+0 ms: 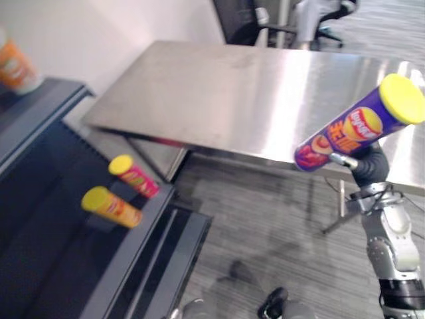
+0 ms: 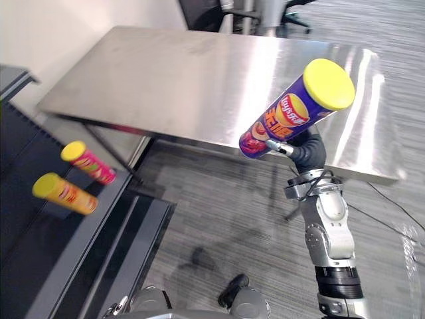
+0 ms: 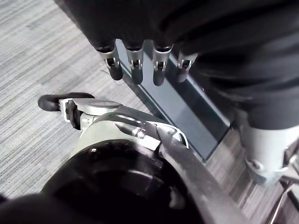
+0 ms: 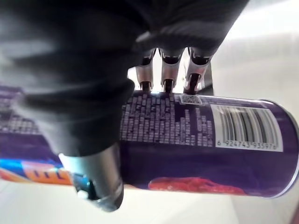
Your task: Put the gum and the chips on the shelf.
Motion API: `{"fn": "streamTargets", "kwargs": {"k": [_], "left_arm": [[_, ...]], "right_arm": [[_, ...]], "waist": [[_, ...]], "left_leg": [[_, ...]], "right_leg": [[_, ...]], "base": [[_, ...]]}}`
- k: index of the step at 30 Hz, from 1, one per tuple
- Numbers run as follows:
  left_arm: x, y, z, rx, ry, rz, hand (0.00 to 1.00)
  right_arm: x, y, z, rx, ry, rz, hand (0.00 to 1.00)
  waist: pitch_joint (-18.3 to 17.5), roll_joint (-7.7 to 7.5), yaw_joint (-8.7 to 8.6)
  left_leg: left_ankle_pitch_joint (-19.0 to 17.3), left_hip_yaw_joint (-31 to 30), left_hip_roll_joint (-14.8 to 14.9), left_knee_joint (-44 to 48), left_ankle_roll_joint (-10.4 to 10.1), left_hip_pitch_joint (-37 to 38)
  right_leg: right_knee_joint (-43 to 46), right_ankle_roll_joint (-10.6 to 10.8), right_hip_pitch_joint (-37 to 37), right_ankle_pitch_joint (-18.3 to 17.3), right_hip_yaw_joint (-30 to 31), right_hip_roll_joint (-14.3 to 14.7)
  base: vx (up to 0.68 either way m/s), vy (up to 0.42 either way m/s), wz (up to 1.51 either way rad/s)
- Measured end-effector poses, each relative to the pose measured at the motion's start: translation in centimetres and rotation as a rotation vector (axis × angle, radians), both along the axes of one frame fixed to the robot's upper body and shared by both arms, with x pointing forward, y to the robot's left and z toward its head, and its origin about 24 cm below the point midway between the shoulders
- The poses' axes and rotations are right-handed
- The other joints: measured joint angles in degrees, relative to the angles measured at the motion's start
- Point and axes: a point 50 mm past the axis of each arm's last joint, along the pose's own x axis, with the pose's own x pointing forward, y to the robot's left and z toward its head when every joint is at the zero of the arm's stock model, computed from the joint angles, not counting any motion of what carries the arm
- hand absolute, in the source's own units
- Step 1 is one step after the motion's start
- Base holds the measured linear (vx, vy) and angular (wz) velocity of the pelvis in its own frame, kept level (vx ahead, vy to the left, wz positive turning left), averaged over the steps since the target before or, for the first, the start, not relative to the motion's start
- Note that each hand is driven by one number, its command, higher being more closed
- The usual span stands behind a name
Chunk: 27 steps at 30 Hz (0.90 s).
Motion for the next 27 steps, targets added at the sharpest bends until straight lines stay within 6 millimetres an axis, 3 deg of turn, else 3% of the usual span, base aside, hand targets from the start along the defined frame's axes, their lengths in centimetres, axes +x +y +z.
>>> {"fn": "streamTargets", "kwargs": {"k": [2,5,9,12,14,16,19,23,27], "left_arm": [[-0.6,-0.2,-0.1,-0.012,0.007,-0.003,0.00],[0.2,-0.8,-0.1,-0.023,-0.020,-0.053,0.00],[1.0,-0.6,0.1,-0.016,-0.044,-0.161,0.00],[1.5,-0.5,0.2,0.001,-0.050,-0.232,0.00],[1.7,-0.4,0.3,0.019,-0.049,-0.225,0.00],[1.8,0.5,0.4,0.049,-0.044,-0.226,0.00],[1.8,0.8,0.5,0.051,-0.049,-0.191,0.00],[1.8,0.7,0.5,0.055,-0.053,-0.181,0.00],[1.8,0.1,0.4,0.045,-0.066,-0.162,0.00]], "right_arm": [[0.1,0.0,0.2,0.003,-0.007,-0.001,1.00],[0.0,-0.8,0.4,0.020,-0.009,-0.060,1.00],[-0.1,-1.7,0.2,0.013,0.000,-0.140,1.00],[-0.3,-1.7,0.1,0.004,-0.014,-0.143,1.00],[-0.3,-1.6,0.1,0.004,-0.016,-0.140,1.00],[-0.3,-1.2,-0.2,0.001,-0.007,-0.130,1.00],[-0.4,-1.2,-0.4,-0.024,-0.005,-0.136,1.00],[-0.5,-1.1,-0.3,-0.031,-0.007,-0.134,1.00],[-0.4,-1.1,-0.3,-0.038,-0.009,-0.134,1.00]], "waist": [[-0.57,-0.17,-0.43],[-2.00,0.87,-1.77],[-2.23,0.76,-3.15],[-2.23,0.46,-3.15],[-2.26,0.53,-3.09],[-2.15,-1.23,-2.83],[-2.51,-1.80,-2.45],[-2.67,-1.52,-1.65],[-3.64,-0.31,-1.39]], "left_leg": [[0.01,2.15,-1.65,-6.19,-0.22,1.37],[0.71,2.35,-5.67,-20.63,-4.26,2.74],[1.00,2.67,-8.85,-26.92,-4.67,1.60],[0.32,2.47,-11.65,-30.57,-5.61,1.68],[-1.88,2.42,-12.46,-33.27,-7.43,1.67],[-1.54,1.93,-14.29,-35.09,-6.90,1.60],[-2.08,1.25,-15.41,-35.96,-6.22,1.61],[-2.09,1.30,-14.68,-35.64,-6.12,1.09],[-0.66,1.09,-13.52,-35.74,-6.74,0.91]], "right_leg": [[-0.01,0.17,0.72,0.30,-3.83,-1.30],[3.58,-0.07,-0.31,0.12,-10.38,-4.01],[13.33,-0.72,-2.22,-0.81,-14.38,-10.74],[17.29,-0.72,-2.36,-0.81,-15.17,-14.41],[17.88,-0.71,-2.98,-0.82,-15.61,-14.91],[17.63,-0.24,-3.52,-0.51,-15.61,-16.17],[14.85,1.30,-2.93,0.58,-15.15,-15.84],[12.47,1.81,-2.64,1.68,-14.53,-13.92],[12.62,1.81,-2.63,1.70,-14.53,-12.69]], "base": [[-0.01,0.041,0.94],[-0.01,0.123,1.09],[-0.04,0.245,0.84],[-0.08,0.187,0.70],[-0.10,0.147,0.32],[-0.12,0.115,0.13],[-0.15,0.090,0.10],[-0.04,0.008,-0.03],[0.04,-0.047,0.06]]}}
